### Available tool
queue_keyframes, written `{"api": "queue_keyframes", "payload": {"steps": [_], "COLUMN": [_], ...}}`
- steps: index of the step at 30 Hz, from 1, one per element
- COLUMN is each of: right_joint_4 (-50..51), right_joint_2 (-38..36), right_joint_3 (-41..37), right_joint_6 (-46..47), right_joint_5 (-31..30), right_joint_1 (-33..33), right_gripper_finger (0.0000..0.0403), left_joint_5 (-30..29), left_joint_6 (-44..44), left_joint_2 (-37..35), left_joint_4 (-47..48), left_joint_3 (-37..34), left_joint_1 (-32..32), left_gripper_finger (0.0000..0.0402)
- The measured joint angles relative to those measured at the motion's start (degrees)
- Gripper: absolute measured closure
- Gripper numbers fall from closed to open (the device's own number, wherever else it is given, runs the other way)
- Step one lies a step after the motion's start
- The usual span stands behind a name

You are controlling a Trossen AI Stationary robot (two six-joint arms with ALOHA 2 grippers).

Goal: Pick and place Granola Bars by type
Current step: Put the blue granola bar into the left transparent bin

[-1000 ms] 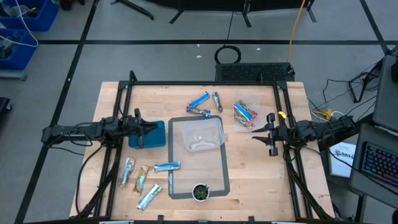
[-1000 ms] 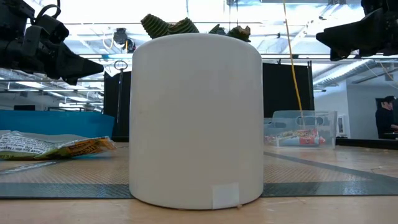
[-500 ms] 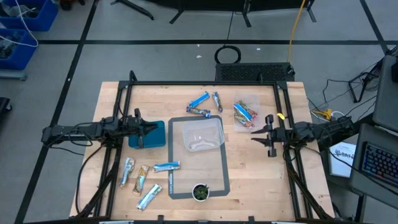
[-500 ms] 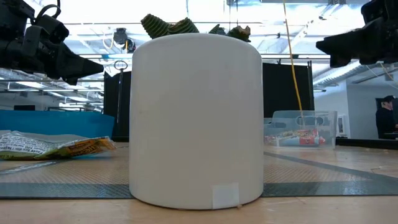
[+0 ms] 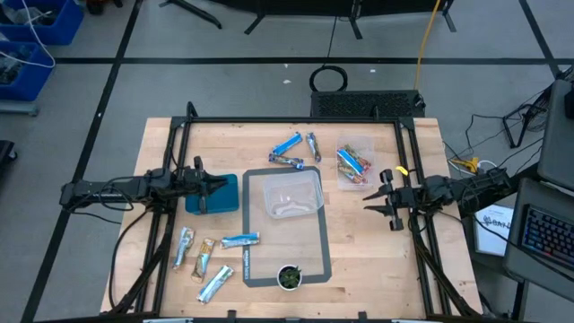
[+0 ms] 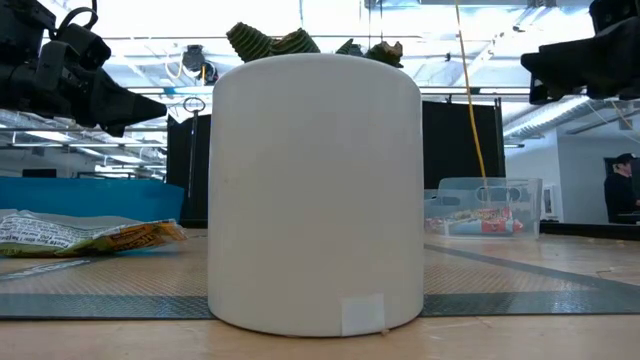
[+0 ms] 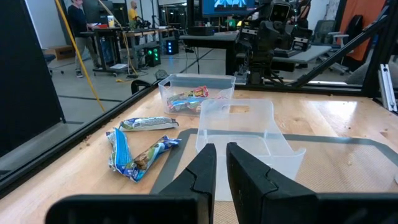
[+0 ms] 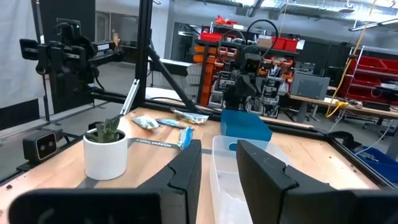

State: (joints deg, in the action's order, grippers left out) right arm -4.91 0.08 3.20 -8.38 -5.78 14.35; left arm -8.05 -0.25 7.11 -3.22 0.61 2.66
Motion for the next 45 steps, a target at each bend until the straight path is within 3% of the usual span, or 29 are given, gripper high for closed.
{"api": "queue_keyframes", "payload": {"steps": [45], "right_joint_4": [4.71], "right_joint_2": [0.07], "right_joint_3": [-0.22], "right_joint_6": [3.23], "right_joint_5": [1.51], "right_joint_1": [0.00], "right_gripper_finger": [0.0310], "left_joint_5": [0.00], "left_joint_6": [-0.02], "left_joint_2": [-0.02], "left_joint_4": [0.00], "left_joint_3": [0.01], "left_joint_1": [0.00], "left_gripper_finger": [0.0360]}}
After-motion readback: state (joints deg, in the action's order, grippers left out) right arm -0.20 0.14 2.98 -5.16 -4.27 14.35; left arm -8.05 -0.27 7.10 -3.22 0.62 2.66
